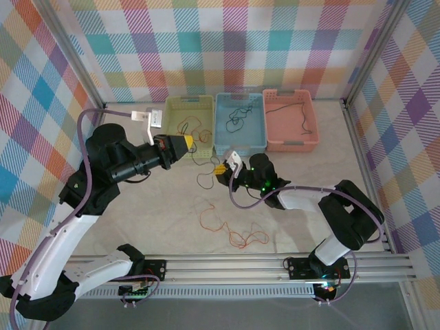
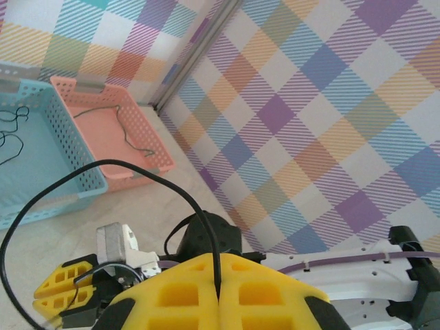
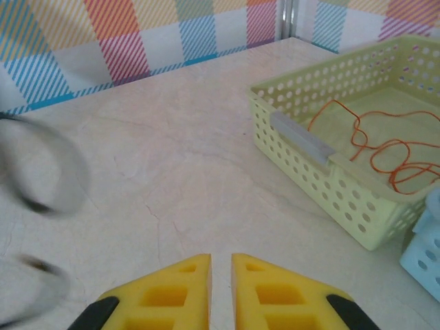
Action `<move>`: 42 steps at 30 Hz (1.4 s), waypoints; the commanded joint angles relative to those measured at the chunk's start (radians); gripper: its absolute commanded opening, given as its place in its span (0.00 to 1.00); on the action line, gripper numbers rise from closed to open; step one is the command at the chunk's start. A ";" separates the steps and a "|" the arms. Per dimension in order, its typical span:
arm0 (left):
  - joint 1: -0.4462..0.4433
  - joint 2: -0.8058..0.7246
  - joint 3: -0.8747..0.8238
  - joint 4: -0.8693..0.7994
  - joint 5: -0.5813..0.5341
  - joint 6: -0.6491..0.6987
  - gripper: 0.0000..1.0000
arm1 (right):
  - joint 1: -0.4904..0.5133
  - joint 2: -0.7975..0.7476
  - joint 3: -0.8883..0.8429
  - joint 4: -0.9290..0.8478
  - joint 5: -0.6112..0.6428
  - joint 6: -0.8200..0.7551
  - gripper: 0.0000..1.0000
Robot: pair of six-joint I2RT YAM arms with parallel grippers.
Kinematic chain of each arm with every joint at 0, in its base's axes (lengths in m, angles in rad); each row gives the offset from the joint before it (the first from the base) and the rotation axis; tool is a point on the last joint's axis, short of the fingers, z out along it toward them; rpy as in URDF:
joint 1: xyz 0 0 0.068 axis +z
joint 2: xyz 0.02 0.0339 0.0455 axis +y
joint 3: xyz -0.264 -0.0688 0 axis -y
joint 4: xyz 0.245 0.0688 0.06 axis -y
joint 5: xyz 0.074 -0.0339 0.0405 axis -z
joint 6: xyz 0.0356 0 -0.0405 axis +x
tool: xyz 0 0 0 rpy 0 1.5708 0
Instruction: Untangle the cables
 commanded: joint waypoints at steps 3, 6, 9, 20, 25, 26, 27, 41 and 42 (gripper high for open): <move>-0.011 0.031 0.047 -0.017 -0.002 0.010 0.00 | -0.024 0.003 -0.028 0.074 0.015 0.055 0.17; -0.011 0.054 0.046 0.001 -0.024 0.018 0.00 | -0.036 -0.023 -0.039 0.066 0.032 0.065 0.20; -0.011 0.106 0.071 -0.003 -0.056 0.032 0.00 | -0.041 -0.079 -0.046 0.017 0.096 0.085 0.34; -0.009 0.364 0.246 0.017 -0.099 0.061 0.00 | -0.079 -0.274 -0.182 -0.080 0.514 0.228 0.52; 0.004 0.536 0.403 0.019 -0.144 0.073 0.00 | -0.102 -0.284 -0.259 -0.004 0.615 0.255 0.51; 0.009 0.573 0.439 0.027 -0.144 0.070 0.00 | -0.103 -0.276 -0.274 0.021 0.634 0.253 0.51; 0.013 0.603 0.472 0.035 -0.144 0.071 0.00 | -0.105 -0.268 -0.284 0.039 0.650 0.253 0.50; 0.089 1.218 1.175 -0.077 -0.168 0.084 0.00 | -0.131 -0.252 -0.292 0.031 0.665 0.293 0.48; 0.092 1.253 1.210 -0.073 -0.165 0.083 0.00 | -0.131 -0.252 -0.291 0.031 0.660 0.293 0.48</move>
